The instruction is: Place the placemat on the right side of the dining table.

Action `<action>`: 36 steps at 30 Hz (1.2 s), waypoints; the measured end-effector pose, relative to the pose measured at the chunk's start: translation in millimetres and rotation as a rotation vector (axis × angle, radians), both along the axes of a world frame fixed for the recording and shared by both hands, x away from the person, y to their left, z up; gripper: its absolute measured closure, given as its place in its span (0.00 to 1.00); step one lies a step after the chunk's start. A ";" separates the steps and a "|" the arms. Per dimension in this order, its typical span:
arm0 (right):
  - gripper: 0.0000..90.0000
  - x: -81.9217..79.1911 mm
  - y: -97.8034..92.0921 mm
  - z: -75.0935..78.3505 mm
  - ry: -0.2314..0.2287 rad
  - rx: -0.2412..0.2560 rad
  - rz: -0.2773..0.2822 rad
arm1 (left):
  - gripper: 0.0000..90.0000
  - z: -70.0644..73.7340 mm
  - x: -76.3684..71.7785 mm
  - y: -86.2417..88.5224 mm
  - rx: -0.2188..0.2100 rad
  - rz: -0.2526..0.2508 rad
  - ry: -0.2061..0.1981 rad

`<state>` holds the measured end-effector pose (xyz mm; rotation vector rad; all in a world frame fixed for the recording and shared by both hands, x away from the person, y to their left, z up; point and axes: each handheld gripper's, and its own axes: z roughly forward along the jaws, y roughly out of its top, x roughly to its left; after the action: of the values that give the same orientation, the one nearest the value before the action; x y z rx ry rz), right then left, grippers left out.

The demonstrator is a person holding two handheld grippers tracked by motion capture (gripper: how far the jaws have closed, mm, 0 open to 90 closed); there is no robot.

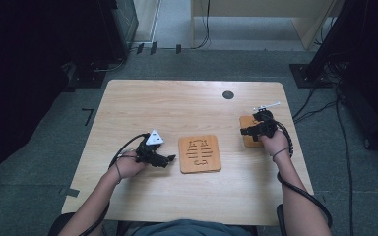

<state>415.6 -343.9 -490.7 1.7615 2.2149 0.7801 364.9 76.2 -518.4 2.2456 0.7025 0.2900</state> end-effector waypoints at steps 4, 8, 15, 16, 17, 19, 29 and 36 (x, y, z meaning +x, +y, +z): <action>0.24 -0.2 11.7 -0.3 0.000 0.002 0.035 | 0.13 0.0 0.0 0.0 0.000 0.000 0.000; 0.24 -0.8 21.1 0.0 -0.009 0.022 0.058 | 0.13 0.0 0.0 0.0 0.000 0.000 0.000; 0.24 -2.5 34.6 -1.6 -0.008 0.015 0.101 | 0.13 0.0 0.0 0.0 0.000 0.000 0.000; 0.24 -2.8 36.4 -2.0 -0.007 0.013 0.108 | 0.13 0.0 0.0 0.0 0.001 0.000 0.000; 0.24 -3.2 38.4 -1.9 -0.001 0.013 0.112 | 0.13 0.0 0.0 0.0 0.001 0.000 0.000; 0.24 -3.7 41.6 -2.2 -0.002 0.011 0.123 | 0.13 0.0 0.0 0.0 0.001 0.000 0.000; 0.24 -6.7 56.4 -3.3 0.001 0.004 0.172 | 0.13 0.0 0.0 0.0 0.001 0.000 0.000; 0.24 -7.9 67.9 -5.2 0.002 -0.005 0.209 | 0.13 0.0 0.0 0.0 0.001 0.000 0.000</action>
<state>407.6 -276.0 -495.9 1.5453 2.4279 0.8133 365.0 76.2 -518.4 2.2462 0.7021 0.2905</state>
